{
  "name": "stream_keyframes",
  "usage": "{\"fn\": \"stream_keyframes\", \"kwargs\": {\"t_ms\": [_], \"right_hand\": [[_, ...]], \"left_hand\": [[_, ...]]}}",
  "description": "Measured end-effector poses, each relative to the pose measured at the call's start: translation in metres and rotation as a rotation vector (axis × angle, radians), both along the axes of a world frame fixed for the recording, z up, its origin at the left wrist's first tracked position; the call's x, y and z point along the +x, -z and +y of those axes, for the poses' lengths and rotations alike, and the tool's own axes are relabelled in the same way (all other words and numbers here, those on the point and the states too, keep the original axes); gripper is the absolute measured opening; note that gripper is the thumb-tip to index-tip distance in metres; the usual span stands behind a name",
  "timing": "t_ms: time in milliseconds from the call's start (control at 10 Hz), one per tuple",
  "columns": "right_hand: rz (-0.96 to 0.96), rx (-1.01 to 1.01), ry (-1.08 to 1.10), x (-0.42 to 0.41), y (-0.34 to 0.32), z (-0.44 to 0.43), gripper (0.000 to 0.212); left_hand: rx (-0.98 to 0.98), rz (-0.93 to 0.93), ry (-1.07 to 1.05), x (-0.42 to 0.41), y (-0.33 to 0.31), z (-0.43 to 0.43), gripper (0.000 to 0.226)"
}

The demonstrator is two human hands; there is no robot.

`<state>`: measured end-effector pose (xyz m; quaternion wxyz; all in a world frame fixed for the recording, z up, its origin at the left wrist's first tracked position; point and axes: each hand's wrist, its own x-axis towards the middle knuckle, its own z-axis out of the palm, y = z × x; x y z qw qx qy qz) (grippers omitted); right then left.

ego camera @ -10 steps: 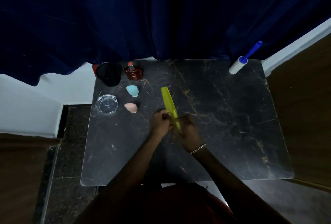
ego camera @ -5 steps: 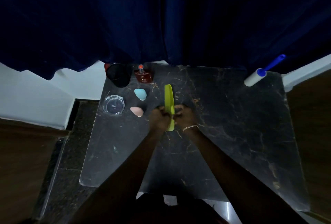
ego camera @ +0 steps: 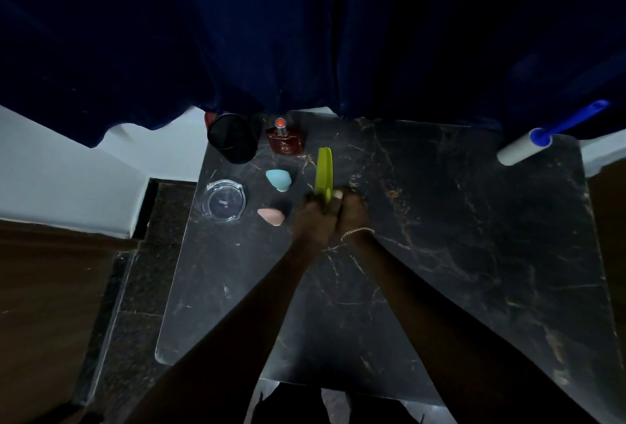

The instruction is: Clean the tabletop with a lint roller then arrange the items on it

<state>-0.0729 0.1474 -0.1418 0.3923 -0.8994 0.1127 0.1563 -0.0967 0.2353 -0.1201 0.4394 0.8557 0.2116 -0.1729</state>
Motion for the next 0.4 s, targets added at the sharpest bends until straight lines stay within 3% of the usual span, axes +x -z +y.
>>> {"fn": "stream_keyframes", "kwargs": {"t_ms": [200, 400], "right_hand": [[-0.023, -0.034, -0.044, -0.016, -0.010, -0.005, 0.018], [-0.142, 0.059, 0.021, -0.043, -0.035, -0.014, 0.040]], "left_hand": [[-0.048, -0.053, 0.102, -0.012, -0.010, 0.009, 0.052], [-0.091, -0.274, 0.279, -0.049, -0.030, 0.031, 0.041]]}}
